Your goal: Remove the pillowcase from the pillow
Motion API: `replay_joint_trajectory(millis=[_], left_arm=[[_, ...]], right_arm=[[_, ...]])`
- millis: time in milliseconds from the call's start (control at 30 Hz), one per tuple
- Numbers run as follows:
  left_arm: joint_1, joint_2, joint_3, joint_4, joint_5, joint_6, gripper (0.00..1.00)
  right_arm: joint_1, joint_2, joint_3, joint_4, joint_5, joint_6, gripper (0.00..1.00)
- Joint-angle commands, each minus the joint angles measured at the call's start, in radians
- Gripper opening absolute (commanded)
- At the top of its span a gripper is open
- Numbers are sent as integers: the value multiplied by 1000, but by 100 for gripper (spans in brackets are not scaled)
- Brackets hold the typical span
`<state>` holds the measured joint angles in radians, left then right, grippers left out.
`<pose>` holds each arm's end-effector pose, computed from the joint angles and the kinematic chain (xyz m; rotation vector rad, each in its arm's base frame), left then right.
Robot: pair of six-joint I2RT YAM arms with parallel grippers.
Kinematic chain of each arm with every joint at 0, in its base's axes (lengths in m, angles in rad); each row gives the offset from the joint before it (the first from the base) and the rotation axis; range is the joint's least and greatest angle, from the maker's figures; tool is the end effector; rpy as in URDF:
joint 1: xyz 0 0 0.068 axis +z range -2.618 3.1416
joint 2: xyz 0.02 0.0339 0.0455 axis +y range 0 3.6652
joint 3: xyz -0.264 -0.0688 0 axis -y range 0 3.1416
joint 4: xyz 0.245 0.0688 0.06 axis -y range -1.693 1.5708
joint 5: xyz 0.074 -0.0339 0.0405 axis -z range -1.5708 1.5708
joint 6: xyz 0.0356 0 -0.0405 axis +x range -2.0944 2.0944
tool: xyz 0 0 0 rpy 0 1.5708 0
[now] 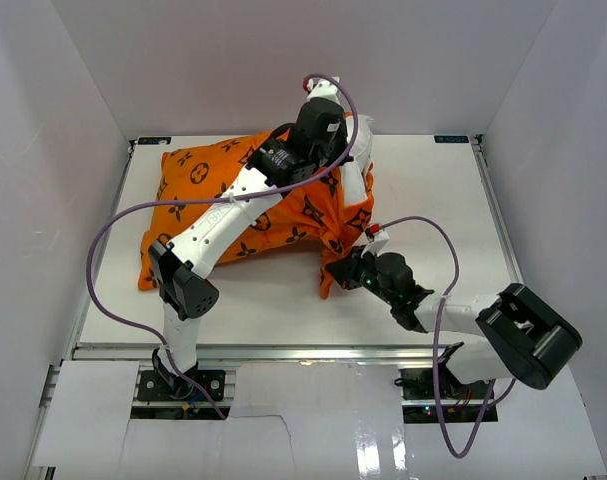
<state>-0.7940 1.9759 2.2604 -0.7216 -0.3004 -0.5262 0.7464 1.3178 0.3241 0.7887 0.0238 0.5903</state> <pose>0.3161 -0.3066 0.4368 0.0768 2.0279 -0.5470 0.1806 0.1658 0.1742 -0.1281 1.8709 0.9277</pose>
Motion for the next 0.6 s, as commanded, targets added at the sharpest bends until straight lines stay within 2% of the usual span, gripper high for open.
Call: replay_joint_trajectory(millis=[0,300,467,567], left_arm=[[1,-132,53,283,17,-28,0],[7,-149,67,375,-176,141,0],[47,-180,4,413,-132,86,0],[65,-161,17,412,-111,60,0]], right_arm=[[51,98,-5,3,10,35,8],[178,207,61,26,59,60,8],[241,262,108,27,83,65,8],[287,305,148,40,116,69,8]])
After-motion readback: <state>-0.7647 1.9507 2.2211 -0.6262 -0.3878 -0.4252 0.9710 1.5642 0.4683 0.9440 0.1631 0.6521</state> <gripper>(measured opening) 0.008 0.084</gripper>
